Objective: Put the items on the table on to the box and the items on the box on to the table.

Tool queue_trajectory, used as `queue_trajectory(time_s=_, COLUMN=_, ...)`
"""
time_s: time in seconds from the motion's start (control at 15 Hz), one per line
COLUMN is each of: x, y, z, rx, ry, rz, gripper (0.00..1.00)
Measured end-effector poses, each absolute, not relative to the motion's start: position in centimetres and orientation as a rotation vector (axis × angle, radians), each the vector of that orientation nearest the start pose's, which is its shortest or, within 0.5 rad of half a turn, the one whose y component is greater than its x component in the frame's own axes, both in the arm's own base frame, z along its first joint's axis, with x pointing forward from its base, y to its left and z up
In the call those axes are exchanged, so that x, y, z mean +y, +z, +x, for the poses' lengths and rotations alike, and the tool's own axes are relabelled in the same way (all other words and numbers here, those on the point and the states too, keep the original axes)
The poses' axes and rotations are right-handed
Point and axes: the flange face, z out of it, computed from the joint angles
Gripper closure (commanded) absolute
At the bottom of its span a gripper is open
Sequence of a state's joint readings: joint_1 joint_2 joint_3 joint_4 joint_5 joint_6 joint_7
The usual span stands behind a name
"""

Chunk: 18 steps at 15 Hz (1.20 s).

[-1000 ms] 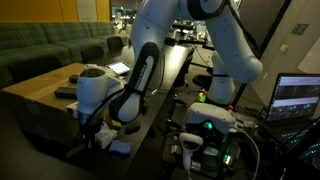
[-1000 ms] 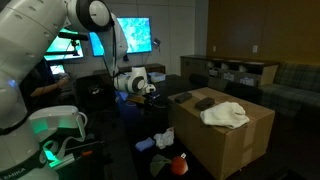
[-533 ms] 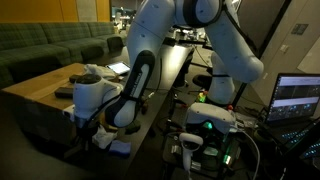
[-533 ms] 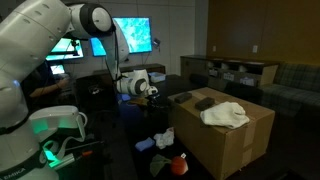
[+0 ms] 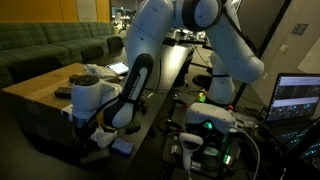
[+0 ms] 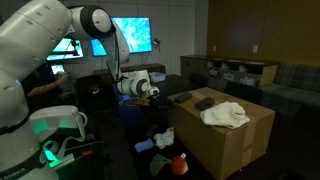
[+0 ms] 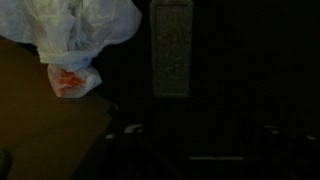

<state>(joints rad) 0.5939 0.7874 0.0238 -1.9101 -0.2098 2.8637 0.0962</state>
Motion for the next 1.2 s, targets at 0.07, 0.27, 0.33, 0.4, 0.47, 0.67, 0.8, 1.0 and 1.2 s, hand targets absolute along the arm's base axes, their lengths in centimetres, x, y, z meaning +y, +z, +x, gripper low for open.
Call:
queue_trajectory(time_s=0.07, x=37.1, y=9.6, z=50.4, rx=-1.076, ry=-0.281, rz=-2.934, gripper=0.0)
queue_trajectory(time_s=0.27, x=36.4, y=10.0, z=51.1, rx=-1.009, ry=-0.298, rz=-2.965, gripper=0.0)
queue_trajectory(time_s=0.33, x=35.9, y=10.1, z=51.5, rx=-0.976, ry=-0.303, rz=-2.981, gripper=0.0)
queue_trajectory(time_s=0.4, x=35.2, y=10.2, z=51.8, rx=-0.936, ry=-0.308, rz=-3.002, gripper=0.01)
queue_trajectory(time_s=0.47, x=34.4, y=10.3, z=52.0, rx=-0.891, ry=-0.312, rz=-3.025, gripper=0.0)
queue_trajectory(time_s=0.67, x=31.8, y=10.7, z=52.4, rx=-0.758, ry=-0.323, rz=-3.098, gripper=0.0)
queue_trajectory(time_s=0.8, x=30.3, y=10.8, z=52.2, rx=-0.679, ry=-0.323, rz=-3.142, gripper=0.0)
queue_trajectory(time_s=1.0, x=28.9, y=10.8, z=51.4, rx=-0.579, ry=-0.316, rz=-3.196, gripper=0.0)
queue_trajectory(time_s=1.2, x=28.0, y=10.5, z=50.4, rx=-0.507, ry=-0.303, rz=-3.236, gripper=0.0)
